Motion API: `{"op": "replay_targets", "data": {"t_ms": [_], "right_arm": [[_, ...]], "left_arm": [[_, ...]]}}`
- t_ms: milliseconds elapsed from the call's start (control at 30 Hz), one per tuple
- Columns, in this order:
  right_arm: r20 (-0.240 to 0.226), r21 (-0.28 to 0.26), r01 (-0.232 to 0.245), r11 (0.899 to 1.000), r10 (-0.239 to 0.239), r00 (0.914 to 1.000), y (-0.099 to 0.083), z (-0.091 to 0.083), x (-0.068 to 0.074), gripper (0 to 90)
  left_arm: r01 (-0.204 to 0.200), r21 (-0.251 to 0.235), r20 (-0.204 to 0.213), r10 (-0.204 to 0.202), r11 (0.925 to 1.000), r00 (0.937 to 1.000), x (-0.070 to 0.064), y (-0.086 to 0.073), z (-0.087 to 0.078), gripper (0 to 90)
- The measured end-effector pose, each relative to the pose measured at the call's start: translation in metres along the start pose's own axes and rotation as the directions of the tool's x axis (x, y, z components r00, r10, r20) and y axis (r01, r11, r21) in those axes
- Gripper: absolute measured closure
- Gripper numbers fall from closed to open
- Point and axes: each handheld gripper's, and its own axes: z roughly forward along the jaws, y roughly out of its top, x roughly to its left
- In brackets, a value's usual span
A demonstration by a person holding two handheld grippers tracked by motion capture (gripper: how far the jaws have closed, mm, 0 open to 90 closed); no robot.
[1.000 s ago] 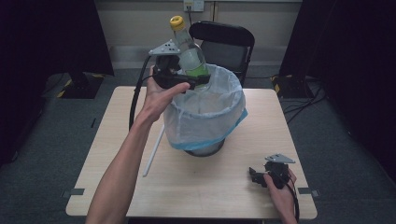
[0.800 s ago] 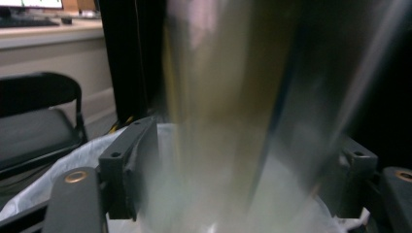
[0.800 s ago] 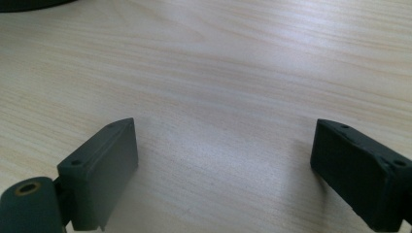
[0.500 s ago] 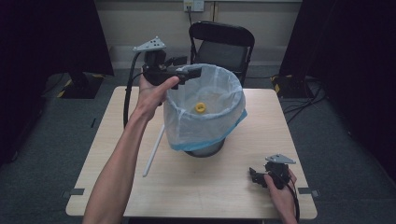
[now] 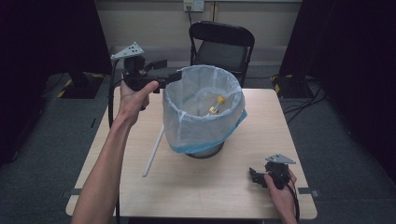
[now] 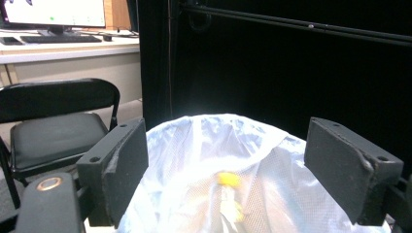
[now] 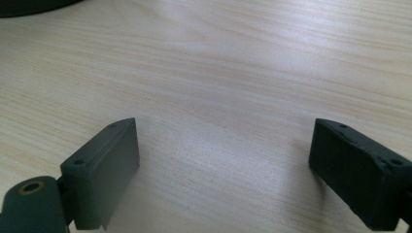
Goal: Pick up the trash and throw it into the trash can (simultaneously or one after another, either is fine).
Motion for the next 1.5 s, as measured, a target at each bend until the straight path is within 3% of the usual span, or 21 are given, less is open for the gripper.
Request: {"op": "replay_targets", "data": {"t_ms": [133, 433, 600, 833, 1000, 1033, 1133, 1233, 1500], "right_arm": [[-0.001, 0.000, 0.002, 1.000, -0.002, 1.0000, 0.000, 0.000, 0.000, 10.0], [0.000, 0.000, 0.001, 1.000, -0.001, 1.0000, 0.000, 0.000, 0.000, 10.0], [0.000, 0.000, 0.000, 1.000, 0.000, 1.0000, 0.000, 0.000, 0.000, 10.0], [0.000, 0.000, 0.000, 1.000, 0.000, 1.0000, 0.000, 0.000, 0.000, 10.0], [0.000, 0.000, 0.000, 1.000, 0.000, 1.0000, 0.000, 0.000, 0.000, 10.0], [0.000, 0.000, 0.001, 1.000, -0.001, 1.0000, 0.000, 0.000, 0.000, 10.0], [0.000, 0.000, 0.001, 1.000, -0.001, 1.0000, 0.000, 0.000, 0.000, 10.0], [0.000, 0.000, 0.001, 1.000, -0.001, 1.0000, 0.000, 0.000, 0.000, 10.0], [0.000, 0.000, 0.000, 1.000, 0.000, 1.0000, 0.000, 0.000, 0.000, 10.0]], "left_arm": [[0.051, 0.001, 0.004, -0.051, 0.9987, 0.9987, 0.006, -0.003, -0.013, 18.8], [0.040, 0.007, -0.018, -0.040, 0.9992, 0.9990, 0.013, -0.013, -0.044, 18.4], [0.065, 0.000, -0.033, -0.065, 0.9979, 0.9974, 0.015, -0.026, -0.060, 19.6], [0.062, -0.012, -0.073, -0.063, 0.9980, 0.9953, 0.016, -0.044, -0.082, 21.7], [0.095, -0.007, -0.109, -0.095, 0.9954, 0.9895, 0.019, -0.065, -0.095, 25.0], [0.101, 0.002, -0.104, -0.100, 0.9949, 0.9895, 0.020, -0.069, -0.097, 24.9], [0.108, 0.053, -0.142, -0.100, 0.9927, 0.9849, 0.024, -0.088, -0.102, 25.0], [0.112, 0.084, -0.161, -0.097, 0.9901, 0.9821, 0.024, -0.097, -0.104, 25.0], [0.103, 0.168, -0.180, -0.072, 0.9804, 0.9811, 0.018, -0.130, -0.109, 31.8]]}}
